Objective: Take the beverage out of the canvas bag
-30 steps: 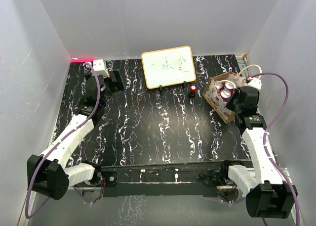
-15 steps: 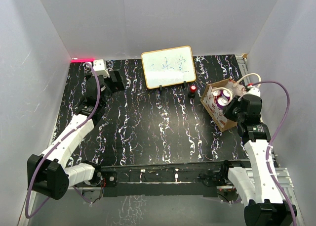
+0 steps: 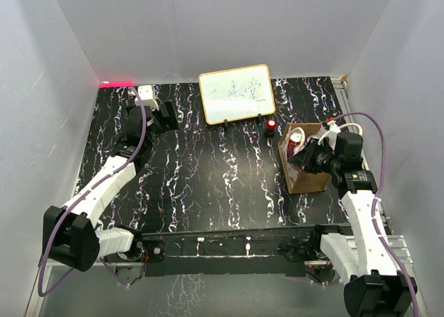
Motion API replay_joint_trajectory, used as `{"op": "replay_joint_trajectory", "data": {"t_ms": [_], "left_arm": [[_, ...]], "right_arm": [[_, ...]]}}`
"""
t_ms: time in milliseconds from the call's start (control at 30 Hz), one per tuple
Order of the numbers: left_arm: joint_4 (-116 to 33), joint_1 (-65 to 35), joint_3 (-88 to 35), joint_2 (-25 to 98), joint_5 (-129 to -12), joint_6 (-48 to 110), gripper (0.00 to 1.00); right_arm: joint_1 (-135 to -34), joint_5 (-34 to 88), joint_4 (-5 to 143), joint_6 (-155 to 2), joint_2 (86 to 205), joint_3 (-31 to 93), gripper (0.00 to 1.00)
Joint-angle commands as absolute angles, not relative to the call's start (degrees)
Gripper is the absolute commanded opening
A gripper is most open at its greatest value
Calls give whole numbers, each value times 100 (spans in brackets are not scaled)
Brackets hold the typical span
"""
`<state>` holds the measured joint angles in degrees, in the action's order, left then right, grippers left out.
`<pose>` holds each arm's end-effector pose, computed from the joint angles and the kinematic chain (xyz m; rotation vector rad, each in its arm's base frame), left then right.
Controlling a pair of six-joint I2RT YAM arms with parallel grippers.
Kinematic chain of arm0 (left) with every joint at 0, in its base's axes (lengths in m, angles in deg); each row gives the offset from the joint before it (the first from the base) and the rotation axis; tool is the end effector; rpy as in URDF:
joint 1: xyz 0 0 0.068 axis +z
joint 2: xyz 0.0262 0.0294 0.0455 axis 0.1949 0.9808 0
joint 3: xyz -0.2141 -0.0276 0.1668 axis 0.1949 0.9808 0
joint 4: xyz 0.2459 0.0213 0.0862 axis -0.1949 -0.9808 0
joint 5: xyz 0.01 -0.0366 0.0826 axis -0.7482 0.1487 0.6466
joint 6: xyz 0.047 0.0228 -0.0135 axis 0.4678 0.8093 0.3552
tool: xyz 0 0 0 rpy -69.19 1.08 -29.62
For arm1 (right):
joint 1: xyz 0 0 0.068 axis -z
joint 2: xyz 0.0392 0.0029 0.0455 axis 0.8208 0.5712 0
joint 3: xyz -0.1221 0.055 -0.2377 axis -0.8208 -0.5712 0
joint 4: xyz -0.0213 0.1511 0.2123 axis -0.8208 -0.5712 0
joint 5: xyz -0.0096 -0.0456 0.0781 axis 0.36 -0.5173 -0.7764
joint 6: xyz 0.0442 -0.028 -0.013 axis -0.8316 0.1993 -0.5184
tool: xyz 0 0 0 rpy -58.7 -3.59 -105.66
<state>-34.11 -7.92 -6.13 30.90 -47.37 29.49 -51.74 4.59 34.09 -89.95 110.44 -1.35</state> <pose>0.2754 -0.0860 0.3234 -0.1003 1.7262 -0.1913 0.1677 0.0078 0.2864 0.1805 2.2346 0.7495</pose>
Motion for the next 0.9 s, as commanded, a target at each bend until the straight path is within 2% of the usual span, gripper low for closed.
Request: {"op": "replay_joint_trajectory", "data": {"t_ms": [0, 167, 400, 567, 867], "left_arm": [[-3405, -810, -737, 3118, -4842, 2882, 97], [-3478, -815, -792, 3228, -4973, 2873, 97], [-3625, -819, -850, 3194, -5127, 2795, 97], [-4393, -824, -997, 2920, -5302, 2342, 97], [-6316, -825, -1096, 1696, -5107, 2328, 97]], "right_arm": [[-5336, -1027, 3912, -8917, 11093, -161, 8], [-6125, -977, 4254, -8962, 11507, -47, 8], [-8269, 281, 5458, -9700, 12428, 211, 8], [-9381, 863, 6119, -9937, 13463, 894, 8], [-10047, 729, 7355, -10228, 14940, 1647, 10]]}}
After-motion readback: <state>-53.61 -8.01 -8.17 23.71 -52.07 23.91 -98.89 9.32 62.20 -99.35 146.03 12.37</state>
